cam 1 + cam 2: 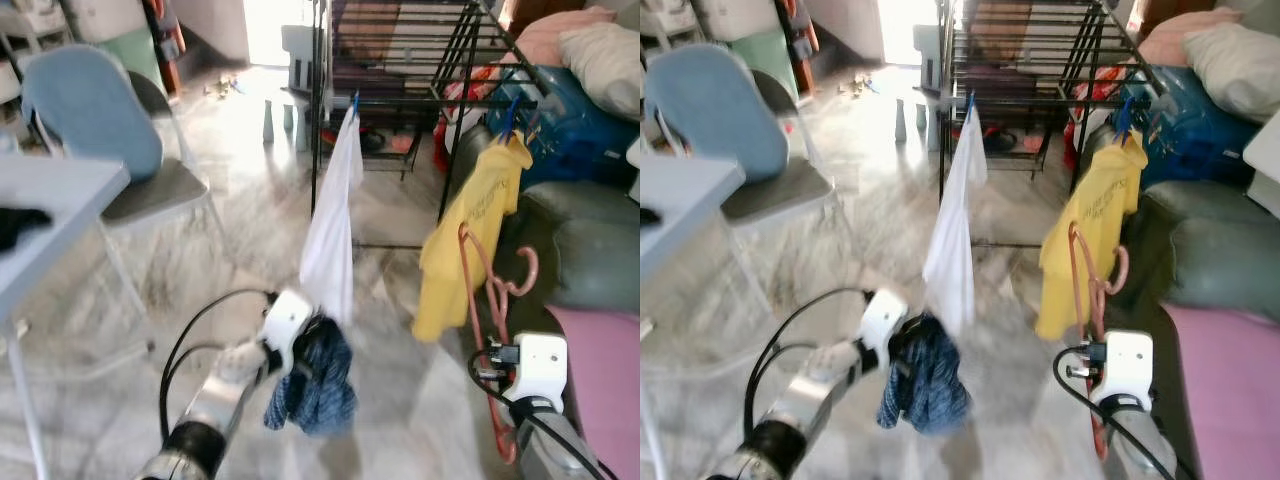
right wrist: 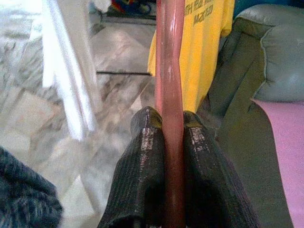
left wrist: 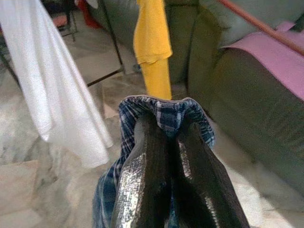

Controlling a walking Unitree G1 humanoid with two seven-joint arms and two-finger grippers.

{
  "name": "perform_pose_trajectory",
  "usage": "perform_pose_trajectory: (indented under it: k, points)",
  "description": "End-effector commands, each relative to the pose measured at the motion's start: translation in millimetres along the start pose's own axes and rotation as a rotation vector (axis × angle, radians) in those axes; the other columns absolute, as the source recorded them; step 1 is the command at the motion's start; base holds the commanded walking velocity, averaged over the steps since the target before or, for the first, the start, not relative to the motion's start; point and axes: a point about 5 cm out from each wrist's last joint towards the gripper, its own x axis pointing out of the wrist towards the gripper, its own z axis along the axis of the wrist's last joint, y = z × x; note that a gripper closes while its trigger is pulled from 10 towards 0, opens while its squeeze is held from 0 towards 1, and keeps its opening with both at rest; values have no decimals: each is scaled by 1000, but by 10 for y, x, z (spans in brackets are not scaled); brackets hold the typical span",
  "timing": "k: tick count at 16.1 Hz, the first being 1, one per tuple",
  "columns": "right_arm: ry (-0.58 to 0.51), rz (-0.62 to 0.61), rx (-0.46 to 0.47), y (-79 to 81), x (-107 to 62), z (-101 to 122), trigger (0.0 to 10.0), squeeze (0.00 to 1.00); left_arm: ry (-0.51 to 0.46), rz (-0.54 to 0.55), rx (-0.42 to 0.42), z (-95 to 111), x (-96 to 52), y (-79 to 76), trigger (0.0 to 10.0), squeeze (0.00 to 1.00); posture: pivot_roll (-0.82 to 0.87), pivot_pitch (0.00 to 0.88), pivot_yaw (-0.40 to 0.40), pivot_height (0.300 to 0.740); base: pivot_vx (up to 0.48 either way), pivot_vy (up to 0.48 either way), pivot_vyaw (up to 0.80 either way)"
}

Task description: Hang hanger

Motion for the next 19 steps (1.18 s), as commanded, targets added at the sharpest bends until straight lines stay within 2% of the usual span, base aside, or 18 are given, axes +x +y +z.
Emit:
perform_pose_trajectory:
  k: [1,6,16,19]
  points:
    - [-20,2,-3,12,15,56,10000,0,-10,20,18,42,-26,71,10000,0,53,0,-52,740,0,0,0]
    - [-16,19,9,58,22,59,10000,0,-8,24,-21,47,-16,83,10000,0,51,0,-52,740,0,0,0]
    - [-11,23,2,77,38,54,10000,0,-3,14,-23,40,-25,82,10000,0,58,0,-54,740,0,324,-779]
    - [-12,23,3,89,46,55,10000,0,-1,10,-17,37,-29,85,10000,0,60,0,-51,740,0,350,-385]
